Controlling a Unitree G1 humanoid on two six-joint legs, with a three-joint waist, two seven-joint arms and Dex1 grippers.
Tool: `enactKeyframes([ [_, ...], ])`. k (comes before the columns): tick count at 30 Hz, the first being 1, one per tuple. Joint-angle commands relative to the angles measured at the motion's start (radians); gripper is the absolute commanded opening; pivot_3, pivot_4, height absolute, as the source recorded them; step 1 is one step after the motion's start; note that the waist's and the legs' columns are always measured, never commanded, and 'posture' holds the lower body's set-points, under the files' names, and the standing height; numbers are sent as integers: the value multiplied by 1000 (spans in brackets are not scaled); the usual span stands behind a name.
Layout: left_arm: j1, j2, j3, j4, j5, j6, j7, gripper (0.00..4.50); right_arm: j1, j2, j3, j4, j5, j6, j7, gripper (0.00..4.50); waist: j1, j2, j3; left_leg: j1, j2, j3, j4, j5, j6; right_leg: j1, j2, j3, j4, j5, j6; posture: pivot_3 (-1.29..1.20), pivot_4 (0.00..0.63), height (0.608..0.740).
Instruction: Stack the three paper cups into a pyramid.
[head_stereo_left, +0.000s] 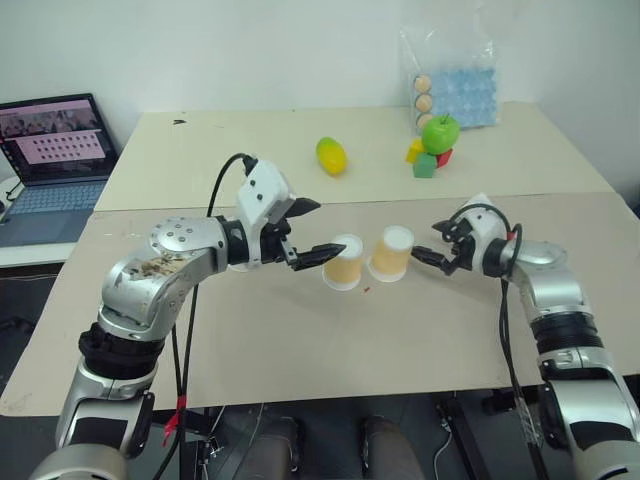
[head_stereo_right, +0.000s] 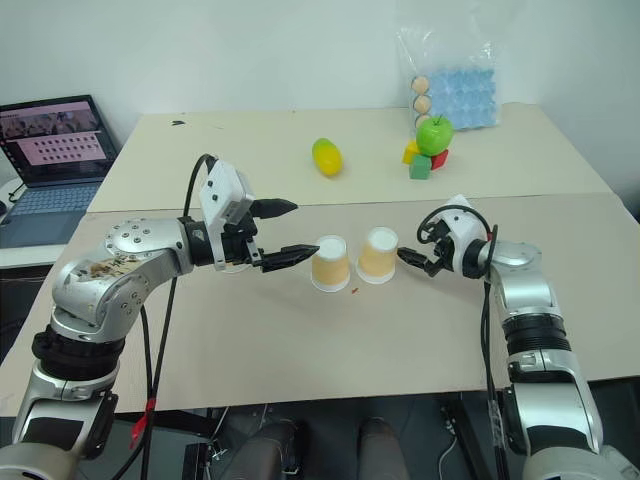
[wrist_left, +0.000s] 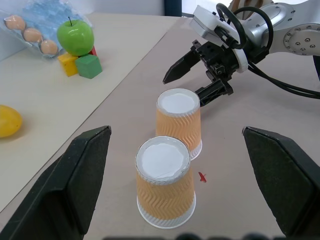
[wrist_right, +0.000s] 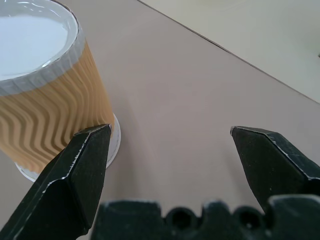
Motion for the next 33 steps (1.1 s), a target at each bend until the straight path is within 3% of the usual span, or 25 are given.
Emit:
enactKeyframes([
  [1,-6,3,16,-27,3,-13,4,4500,-3,3,4,-65,8,12,13,4457,1,0,0,0,0,0,0,0,0,0,0,0,0,0,0,0,150,740],
  [9,-8,1,15,-20,6,-18,3,4500,21,4,8,-83,4,20,15,4457,1,0,0,0,0,0,0,0,0,0,0,0,0,0,0,0,150,740],
  [21,-2,13,27,-15,11,-21,4,4500,24,-206,-59,-61,-5,11,45,4457,2,0,0,0,0,0,0,0,0,0,0,0,0,0,0,0,150,740],
  [27,12,33,54,-16,-2,-4,7,4500,45,-332,-102,-340,104,199,183,4457,-2,1,1,0,1,1,0,0,0,0,1,1,0,0,0,0,150,740],
  [33,41,57,80,-14,-5,1,9,4500,46,-378,-129,-694,359,472,290,4457,2,1,1,0,4,1,0,-1,-1,0,3,1,-1,0,0,0,150,740],
])
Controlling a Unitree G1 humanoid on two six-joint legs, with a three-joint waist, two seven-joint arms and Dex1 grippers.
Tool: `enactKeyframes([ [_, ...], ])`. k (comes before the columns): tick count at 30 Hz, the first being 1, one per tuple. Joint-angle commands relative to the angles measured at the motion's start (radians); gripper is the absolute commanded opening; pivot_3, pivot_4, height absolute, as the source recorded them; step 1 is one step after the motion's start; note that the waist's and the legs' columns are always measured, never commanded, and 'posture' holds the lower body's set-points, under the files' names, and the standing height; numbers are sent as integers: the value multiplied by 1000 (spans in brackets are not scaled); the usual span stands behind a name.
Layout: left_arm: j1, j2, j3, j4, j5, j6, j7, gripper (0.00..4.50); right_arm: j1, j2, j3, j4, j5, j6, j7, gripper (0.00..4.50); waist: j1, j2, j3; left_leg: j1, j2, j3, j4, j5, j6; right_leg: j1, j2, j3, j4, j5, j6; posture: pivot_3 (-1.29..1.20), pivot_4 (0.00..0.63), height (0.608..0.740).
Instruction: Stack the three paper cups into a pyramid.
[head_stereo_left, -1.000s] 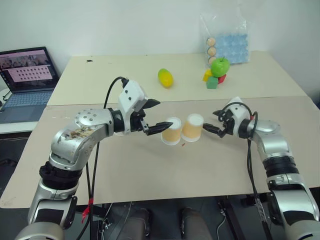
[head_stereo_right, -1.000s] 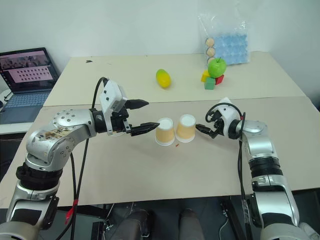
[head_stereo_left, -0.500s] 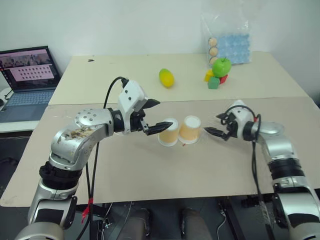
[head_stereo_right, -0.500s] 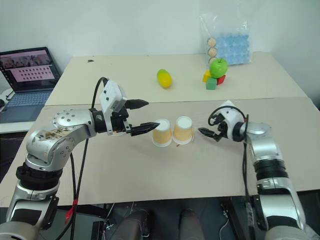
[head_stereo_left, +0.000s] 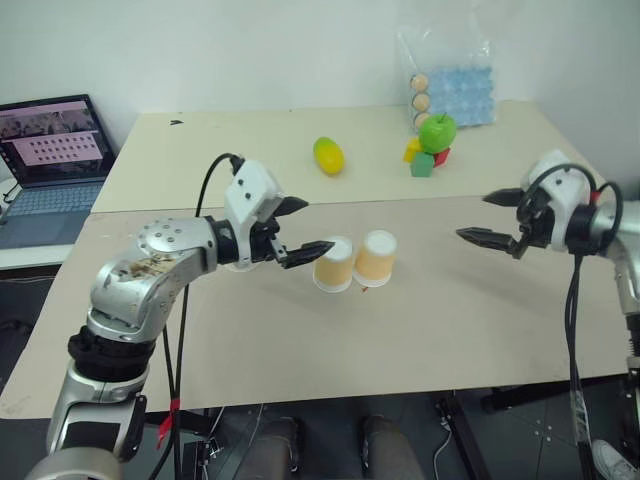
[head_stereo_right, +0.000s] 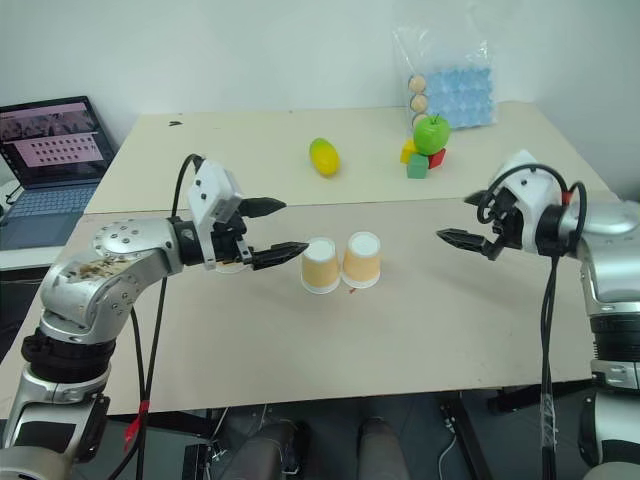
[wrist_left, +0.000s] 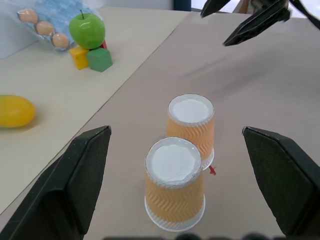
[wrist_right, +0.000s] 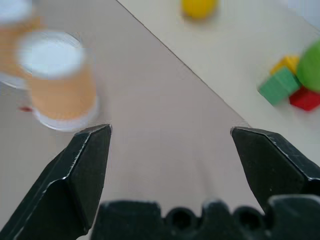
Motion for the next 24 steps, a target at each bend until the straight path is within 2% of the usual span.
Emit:
enactKeyframes([
  [1,7,19,42,-22,-5,1,6,4500,-9,-27,-51,-186,156,144,45,4457,4,0,0,0,0,0,0,0,0,0,0,0,0,0,0,0,150,740],
  [6,26,63,86,-46,-17,26,8,4500,-46,39,-69,-267,313,236,28,4457,8,0,0,-1,0,0,0,0,0,0,-1,0,-2,0,0,0,150,740],
  [11,51,145,152,-75,-48,82,-12,4500,-52,93,-54,-266,364,256,1,4457,6,0,0,-1,0,0,0,0,0,-1,0,0,-1,0,0,0,150,740],
  [16,127,246,257,-30,-27,65,-16,4500,-51,149,-15,-238,356,231,-13,4457,2,0,0,-1,0,0,0,0,0,-1,0,0,-1,0,0,0,150,740],
  [19,147,265,312,-4,-44,64,-14,4500,-64,172,10,-200,326,205,-9,4457,4,0,0,-1,0,0,0,0,0,-2,0,0,-1,0,-1,0,150,740],
  [24,199,297,309,21,5,10,-19,4500,-93,199,35,-147,297,173,-4,4457,8,0,0,-1,0,0,0,-1,-1,-2,0,0,-1,1,-1,0,150,740],
])
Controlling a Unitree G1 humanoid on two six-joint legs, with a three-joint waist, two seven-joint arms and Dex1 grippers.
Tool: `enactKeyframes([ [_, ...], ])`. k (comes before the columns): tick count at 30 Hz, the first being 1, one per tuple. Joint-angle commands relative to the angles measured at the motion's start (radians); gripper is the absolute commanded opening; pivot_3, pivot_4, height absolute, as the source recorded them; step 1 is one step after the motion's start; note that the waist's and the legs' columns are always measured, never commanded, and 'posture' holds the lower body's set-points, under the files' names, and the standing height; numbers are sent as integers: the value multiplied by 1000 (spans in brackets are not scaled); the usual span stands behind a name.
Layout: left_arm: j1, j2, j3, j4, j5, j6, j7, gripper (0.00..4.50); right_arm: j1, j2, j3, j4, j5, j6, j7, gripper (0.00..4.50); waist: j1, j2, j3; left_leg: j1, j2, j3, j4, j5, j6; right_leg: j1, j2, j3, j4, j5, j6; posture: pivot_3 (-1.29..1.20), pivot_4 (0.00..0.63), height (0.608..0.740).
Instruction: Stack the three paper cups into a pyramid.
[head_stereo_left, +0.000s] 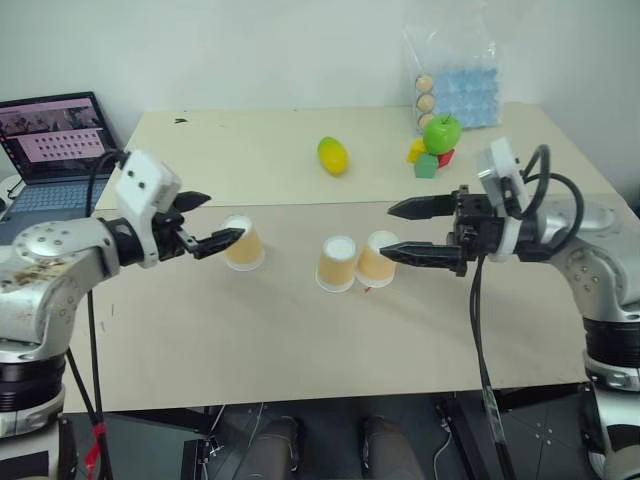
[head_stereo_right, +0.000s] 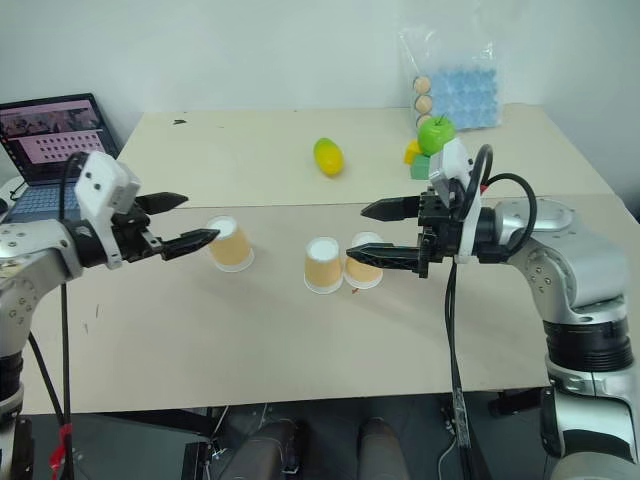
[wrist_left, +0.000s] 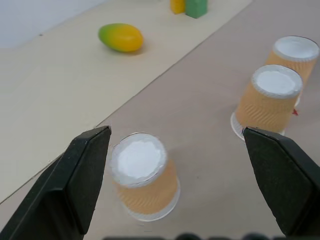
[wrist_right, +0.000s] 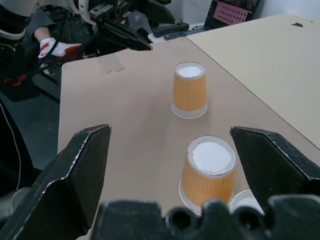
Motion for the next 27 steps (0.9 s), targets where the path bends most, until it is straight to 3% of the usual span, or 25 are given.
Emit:
enactKeyframes([
  [1,29,2,18,15,35,-58,10,4500,-42,13,-8,17,-13,-54,8,4457,2,0,0,0,0,0,0,0,0,0,0,0,0,0,0,0,150,740],
  [12,146,-145,4,106,65,-145,71,4500,-75,16,-20,22,-14,-52,3,4457,1,0,0,0,0,0,0,-4,-7,-1,0,0,0,1,-1,0,150,740],
  [27,59,-337,-110,300,188,-337,144,4500,-71,-17,-66,-41,18,-10,-58,4457,10,0,0,0,0,0,0,-4,-8,-1,0,0,0,1,-2,0,150,740],
])
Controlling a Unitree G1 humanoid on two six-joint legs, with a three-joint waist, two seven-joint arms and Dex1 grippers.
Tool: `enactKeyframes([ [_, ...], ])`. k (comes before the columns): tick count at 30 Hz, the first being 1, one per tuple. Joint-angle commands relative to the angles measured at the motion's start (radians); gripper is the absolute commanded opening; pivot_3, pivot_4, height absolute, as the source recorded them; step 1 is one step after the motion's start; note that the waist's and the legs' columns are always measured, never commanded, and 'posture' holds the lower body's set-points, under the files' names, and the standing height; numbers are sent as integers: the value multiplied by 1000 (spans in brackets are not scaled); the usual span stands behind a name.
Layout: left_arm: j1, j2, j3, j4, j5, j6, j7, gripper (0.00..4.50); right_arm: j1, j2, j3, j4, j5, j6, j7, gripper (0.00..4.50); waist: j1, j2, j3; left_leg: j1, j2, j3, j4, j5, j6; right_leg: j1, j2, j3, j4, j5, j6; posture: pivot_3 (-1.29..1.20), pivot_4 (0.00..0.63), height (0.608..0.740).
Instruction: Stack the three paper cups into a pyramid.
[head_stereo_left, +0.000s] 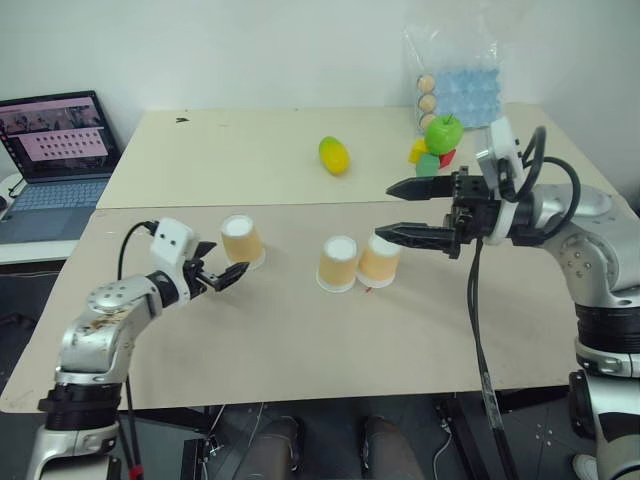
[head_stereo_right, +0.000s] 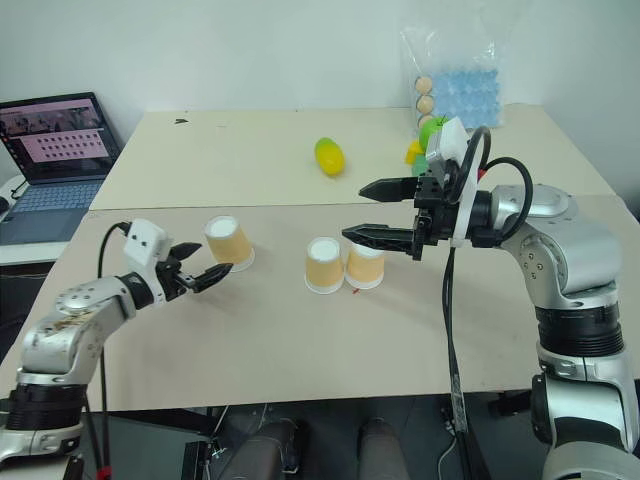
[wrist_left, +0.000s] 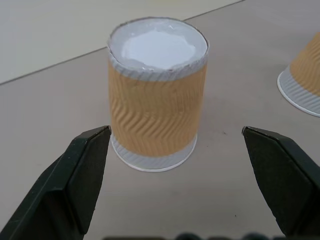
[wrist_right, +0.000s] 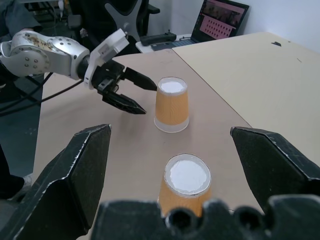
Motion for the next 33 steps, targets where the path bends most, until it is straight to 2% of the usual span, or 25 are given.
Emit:
enactKeyframes([
  [1,-59,-21,-2,33,20,-63,10,4500,-18,-22,-43,-47,31,15,-13,4457,1,0,0,0,0,0,0,0,0,0,0,0,0,0,0,0,150,740],
  [9,-200,-70,-34,153,58,-120,10,4500,-2,-32,-58,-69,35,27,-41,4457,3,0,0,0,0,0,0,0,0,0,0,0,0,0,0,0,150,740],
  [15,-234,-90,-53,211,81,-152,8,4500,11,-36,-72,-88,40,32,-61,4457,1,0,0,0,0,0,0,2,3,0,0,0,0,0,0,0,150,740],
  [17,-233,-91,-56,216,83,-154,5,3966,13,-36,-77,-91,39,33,-68,4500,1,0,0,0,0,0,0,2,3,0,0,0,0,0,0,0,150,740],
  [18,-231,-91,-57,217,85,-155,5,3896,15,-37,-79,-93,39,34,-70,4500,1,0,0,0,0,0,0,2,3,0,0,0,0,0,0,0,150,740],
  [21,-229,-94,-53,214,89,-151,8,2709,19,-39,-81,-95,41,35,-72,4500,2,0,0,0,0,0,0,2,3,0,0,0,0,0,0,0,150,740],
  [22,-231,-93,-54,217,93,-151,12,2532,20,-40,-80,-94,39,33,-73,4500,2,0,0,0,0,0,0,2,3,0,0,0,0,0,0,0,150,740],
  [27,-287,-93,-50,200,79,-120,13,2532,20,-39,-73,-90,33,29,-76,4500,3,0,0,0,0,0,0,2,3,0,0,0,0,0,0,0,150,740],
  [33,-440,-68,-76,121,21,-16,-87,2532,34,-63,-93,-97,40,29,-68,4500,6,-1,0,-1,-1,0,1,2,4,0,0,-1,0,1,1,0,150,740],
])
